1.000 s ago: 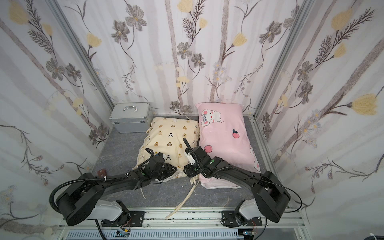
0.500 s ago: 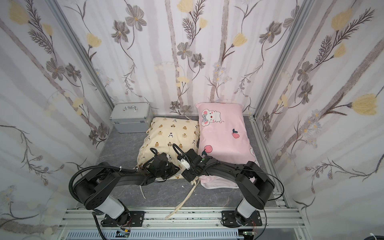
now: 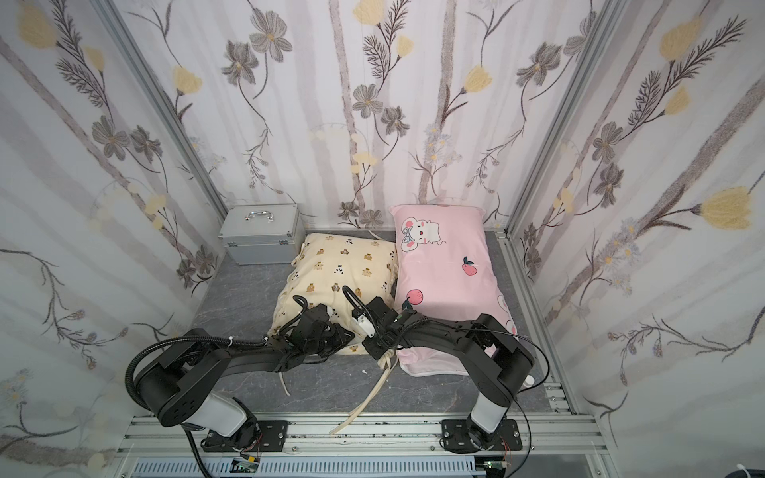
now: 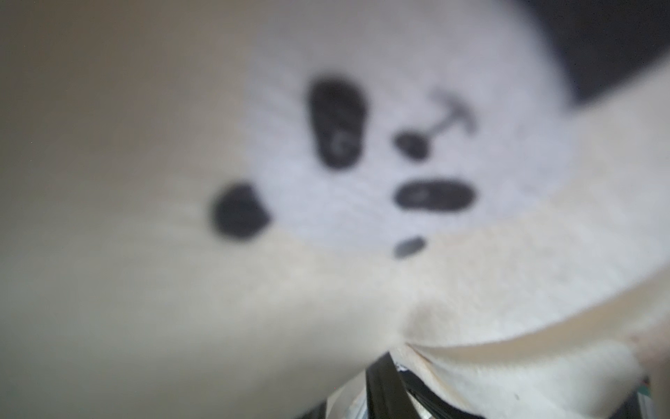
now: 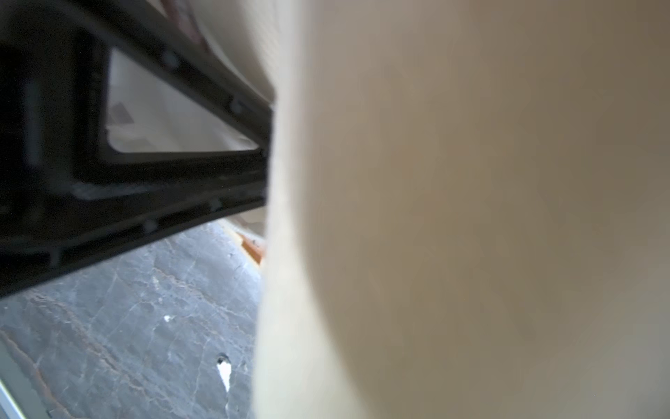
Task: Zip up pillowcases
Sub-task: Adjust the pillowcase at the center of the board.
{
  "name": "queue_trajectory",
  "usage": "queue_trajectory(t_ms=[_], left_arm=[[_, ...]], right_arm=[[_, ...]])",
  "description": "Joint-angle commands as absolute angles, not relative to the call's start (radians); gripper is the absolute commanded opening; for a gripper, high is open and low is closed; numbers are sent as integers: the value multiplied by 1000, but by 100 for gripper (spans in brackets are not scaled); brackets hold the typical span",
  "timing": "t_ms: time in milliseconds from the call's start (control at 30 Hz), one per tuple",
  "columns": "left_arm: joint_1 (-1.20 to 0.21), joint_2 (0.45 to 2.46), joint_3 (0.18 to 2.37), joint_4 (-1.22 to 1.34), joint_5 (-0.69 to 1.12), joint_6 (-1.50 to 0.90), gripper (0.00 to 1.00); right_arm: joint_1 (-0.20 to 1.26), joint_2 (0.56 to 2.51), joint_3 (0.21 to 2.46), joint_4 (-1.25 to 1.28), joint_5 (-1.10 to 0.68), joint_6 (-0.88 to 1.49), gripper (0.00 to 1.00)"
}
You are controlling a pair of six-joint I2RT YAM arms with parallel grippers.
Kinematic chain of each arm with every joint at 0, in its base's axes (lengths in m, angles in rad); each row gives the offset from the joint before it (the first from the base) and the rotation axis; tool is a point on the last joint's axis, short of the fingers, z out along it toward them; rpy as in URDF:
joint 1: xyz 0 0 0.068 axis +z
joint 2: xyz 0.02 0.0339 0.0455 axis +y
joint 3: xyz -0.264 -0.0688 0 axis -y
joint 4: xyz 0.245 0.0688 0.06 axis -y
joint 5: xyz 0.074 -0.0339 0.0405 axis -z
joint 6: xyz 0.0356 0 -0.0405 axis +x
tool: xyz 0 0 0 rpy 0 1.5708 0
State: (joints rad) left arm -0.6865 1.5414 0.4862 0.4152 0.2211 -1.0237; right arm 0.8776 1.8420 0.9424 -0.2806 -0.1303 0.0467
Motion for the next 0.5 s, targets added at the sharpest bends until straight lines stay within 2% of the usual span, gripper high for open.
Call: queue_trajectory(t_ms=[0,100,167,267,333,467], left_arm=[[-684,1554,484,435,207,-1029,20],[-684,1562,485,440,210,-1029,20],[-684,1559,485,440,209,-1029,20],[-684,1517,472,438,192,-1023,21],[-684,1460,461,421,182,-1008,28],[-685,1296,486,228,173,-952,41]], right_arm=[[875,1812,918,-225,-215,84,17],[868,1805,907,-196,-244,96,14],[864,1798,901,-184,-263,107,0],[838,1773,888,-158,-334,158,0],[820,1746,879,-145,-378,198,0],[803,1703,877,-139,-434,270,0]])
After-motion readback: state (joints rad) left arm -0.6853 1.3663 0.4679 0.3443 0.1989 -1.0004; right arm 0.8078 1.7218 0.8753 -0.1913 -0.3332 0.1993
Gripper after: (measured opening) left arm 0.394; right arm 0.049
